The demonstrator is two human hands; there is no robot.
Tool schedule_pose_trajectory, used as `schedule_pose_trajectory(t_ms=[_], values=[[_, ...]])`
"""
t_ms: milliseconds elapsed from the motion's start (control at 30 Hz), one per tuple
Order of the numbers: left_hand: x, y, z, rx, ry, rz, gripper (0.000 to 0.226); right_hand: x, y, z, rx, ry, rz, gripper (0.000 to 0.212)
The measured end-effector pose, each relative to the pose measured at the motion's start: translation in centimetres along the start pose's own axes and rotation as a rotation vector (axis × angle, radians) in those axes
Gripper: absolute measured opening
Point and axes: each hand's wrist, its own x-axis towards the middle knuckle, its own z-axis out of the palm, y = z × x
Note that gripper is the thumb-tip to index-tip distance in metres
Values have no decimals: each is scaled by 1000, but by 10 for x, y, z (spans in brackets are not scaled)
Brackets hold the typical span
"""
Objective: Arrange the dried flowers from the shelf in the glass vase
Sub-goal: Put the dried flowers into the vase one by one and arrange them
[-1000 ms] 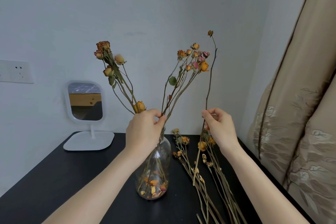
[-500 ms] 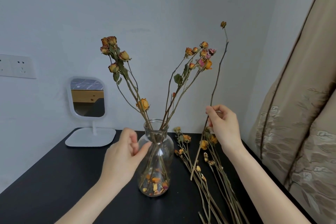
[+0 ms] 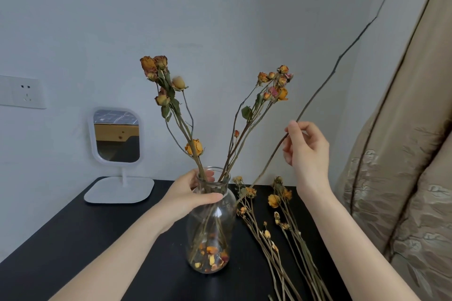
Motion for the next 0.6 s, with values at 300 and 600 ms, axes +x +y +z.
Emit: schedule_pose_trajectory(t_ms=[300, 600], values=[[-1, 2, 21, 115, 281, 101, 43, 1, -12, 11, 68, 31, -120, 19], [5, 0, 34, 285, 419, 127, 50, 5, -5, 23, 42, 16, -153, 21]])
